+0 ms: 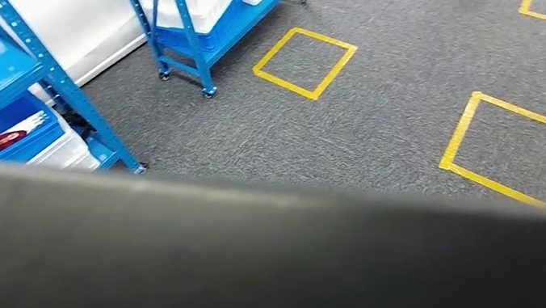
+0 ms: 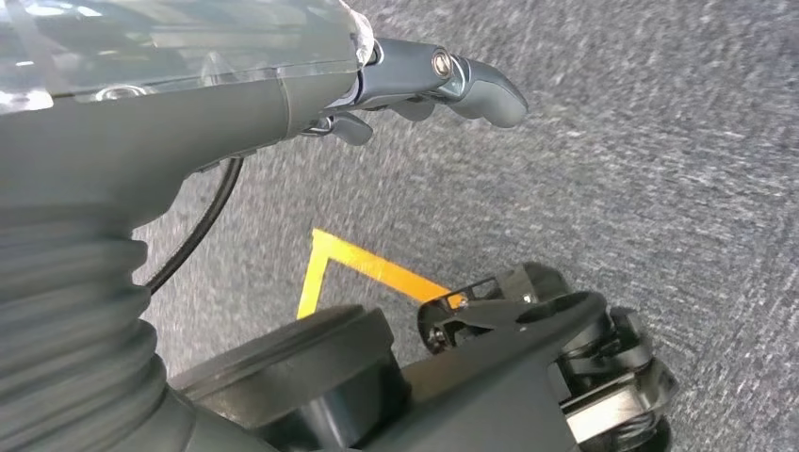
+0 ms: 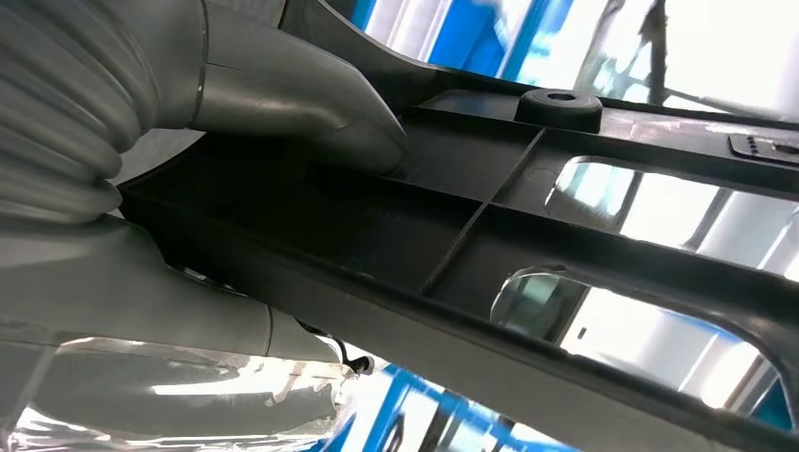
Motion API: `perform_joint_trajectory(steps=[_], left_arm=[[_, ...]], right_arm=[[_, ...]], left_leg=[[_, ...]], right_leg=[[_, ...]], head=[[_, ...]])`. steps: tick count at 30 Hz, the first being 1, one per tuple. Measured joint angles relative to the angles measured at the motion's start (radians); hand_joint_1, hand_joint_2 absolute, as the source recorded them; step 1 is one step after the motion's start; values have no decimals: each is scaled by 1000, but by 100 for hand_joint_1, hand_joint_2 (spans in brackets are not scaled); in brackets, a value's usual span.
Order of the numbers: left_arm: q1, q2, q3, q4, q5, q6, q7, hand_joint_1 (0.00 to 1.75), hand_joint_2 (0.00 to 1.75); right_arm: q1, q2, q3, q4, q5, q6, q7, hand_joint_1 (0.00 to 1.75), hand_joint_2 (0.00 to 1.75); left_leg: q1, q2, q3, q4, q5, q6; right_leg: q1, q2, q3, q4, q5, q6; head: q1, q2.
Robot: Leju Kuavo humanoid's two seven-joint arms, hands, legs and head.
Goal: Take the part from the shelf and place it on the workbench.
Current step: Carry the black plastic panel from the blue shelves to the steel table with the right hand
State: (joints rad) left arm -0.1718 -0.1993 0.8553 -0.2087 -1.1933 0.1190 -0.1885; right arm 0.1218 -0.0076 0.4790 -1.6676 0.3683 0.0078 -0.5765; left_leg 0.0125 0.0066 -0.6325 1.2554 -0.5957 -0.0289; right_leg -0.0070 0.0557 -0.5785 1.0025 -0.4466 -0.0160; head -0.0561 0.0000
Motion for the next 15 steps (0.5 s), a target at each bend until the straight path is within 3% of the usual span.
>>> perform_joint_trajectory(steps=[2, 3, 5, 7, 9, 11, 13, 14, 15], left_arm=[[0, 1, 0, 0, 0, 0, -1, 0, 175], [0, 2, 0, 0, 1, -1, -2, 0, 175], [-1, 2, 0, 0, 2, -2, -3, 0, 175], [-3, 2, 0, 0, 4, -3, -4, 0, 175], [-4, 1, 0, 0, 6, -3, -5, 0, 175], [-2, 1, 0, 0, 7, -3, -6, 0, 175], [0, 3, 0, 0, 8, -3, -6, 0, 175], [0, 4, 0, 0, 8, -3, -6, 0, 175], [0, 4, 0, 0, 8, -3, -6, 0, 175]], right_arm=[[1, 0, -14, -8, 10, 0, 6, 157, 175], [2, 0, -21, -13, 14, 0, 7, 157, 175], [4, 0, -36, -24, 20, 0, 9, 157, 175], [12, -1, -53, -35, 25, 0, 9, 157, 175], [19, -2, -71, -47, 31, 0, 8, 157, 175], [23, -3, -89, -58, 39, -1, 5, 157, 175], [29, -4, -110, -64, 45, -2, 1, 157, 175], [33, -6, -120, -67, 48, -3, 0, 157, 175], [37, -7, -129, -70, 50, -4, -2, 157, 175]], left_leg=[[6, -34, 58, -135, 75, 2], [9, -56, 82, -193, 96, 4], [8, -81, 99, -237, 101, 11], [7, -63, 99, -243, 105, 21], [8, -39, 101, -252, 111, 36], [4, -11, 101, -255, 113, 46], [-1, 19, 100, -255, 111, 50], [-3, 33, 100, -255, 110, 50], [-4, 46, 102, -255, 108, 50]], right_leg=[[-1, 28, 1, 4, -1, 6], [-1, 41, -1, 8, -2, 11], [-3, 62, -12, 11, 3, 25], [-6, 73, -21, 11, 7, 40], [-4, 31, -38, 45, -15, 48], [-3, -28, -92, 160, -77, 53], [-6, -45, -150, 282, -123, 58], [-7, -48, -157, 298, -120, 58], [-7, -52, -140, 270, -99, 57]], head=[[0, 0], [0, 0], [0, 0], [0, 0], [0, 0], [0, 0], [0, 0], [0, 0], [0, 0]])
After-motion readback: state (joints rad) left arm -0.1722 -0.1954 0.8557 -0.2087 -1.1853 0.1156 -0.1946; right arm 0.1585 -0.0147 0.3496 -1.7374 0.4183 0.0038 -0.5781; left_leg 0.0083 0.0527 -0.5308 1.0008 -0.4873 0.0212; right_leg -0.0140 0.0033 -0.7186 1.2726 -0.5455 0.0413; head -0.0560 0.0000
